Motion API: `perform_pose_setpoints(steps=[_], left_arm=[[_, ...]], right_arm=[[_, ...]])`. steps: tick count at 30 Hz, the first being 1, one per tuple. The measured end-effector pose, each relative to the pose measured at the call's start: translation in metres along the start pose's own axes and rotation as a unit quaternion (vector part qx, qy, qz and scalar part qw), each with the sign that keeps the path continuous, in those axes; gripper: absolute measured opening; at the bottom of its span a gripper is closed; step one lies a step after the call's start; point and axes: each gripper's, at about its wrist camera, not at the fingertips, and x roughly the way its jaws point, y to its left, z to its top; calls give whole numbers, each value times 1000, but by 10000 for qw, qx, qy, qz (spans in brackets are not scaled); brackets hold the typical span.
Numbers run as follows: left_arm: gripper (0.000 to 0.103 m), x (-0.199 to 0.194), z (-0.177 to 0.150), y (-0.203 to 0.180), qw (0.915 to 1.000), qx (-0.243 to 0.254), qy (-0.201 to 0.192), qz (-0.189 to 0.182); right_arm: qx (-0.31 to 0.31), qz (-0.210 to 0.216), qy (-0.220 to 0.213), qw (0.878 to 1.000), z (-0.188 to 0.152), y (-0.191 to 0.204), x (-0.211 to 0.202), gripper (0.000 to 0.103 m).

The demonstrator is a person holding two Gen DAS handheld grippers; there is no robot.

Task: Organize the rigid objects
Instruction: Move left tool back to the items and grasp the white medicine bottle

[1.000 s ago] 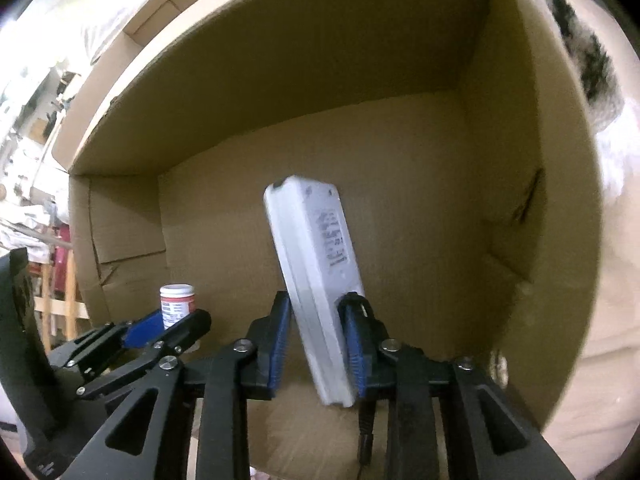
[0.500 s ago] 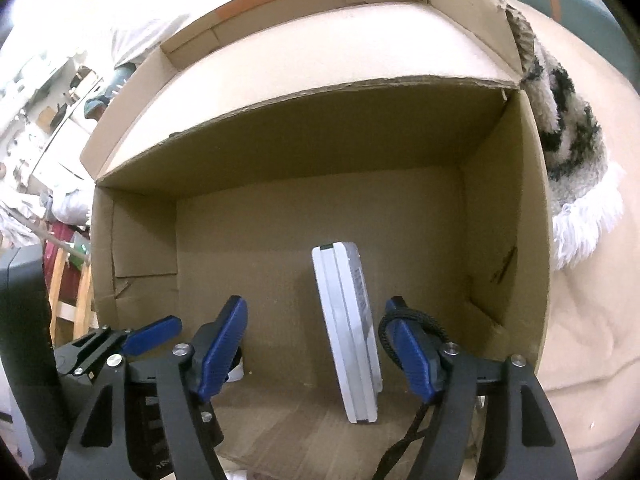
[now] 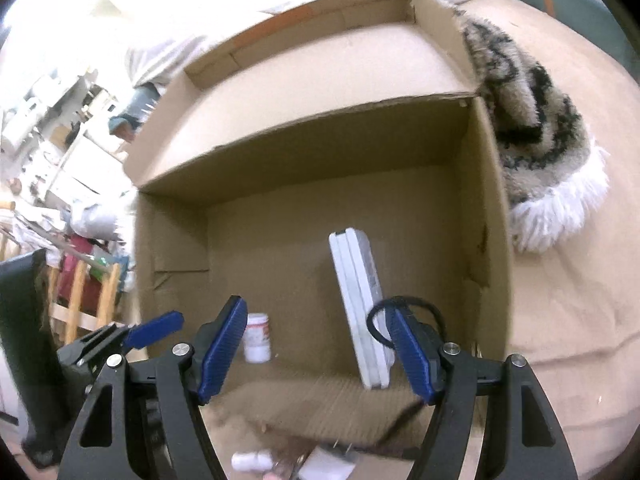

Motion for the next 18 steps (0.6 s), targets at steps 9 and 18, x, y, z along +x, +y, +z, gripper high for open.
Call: perform_pose_setpoints(steps=[9,18], left_arm=[[63,-17,-47,47,9961,-872,93,127],[63,6,-89,66,9888,-1360,590,199]], right_arm=[[530,229,-109,9983,-39,-24,-35,75],[1077,136,33,9941,-74,-48,-43,75]])
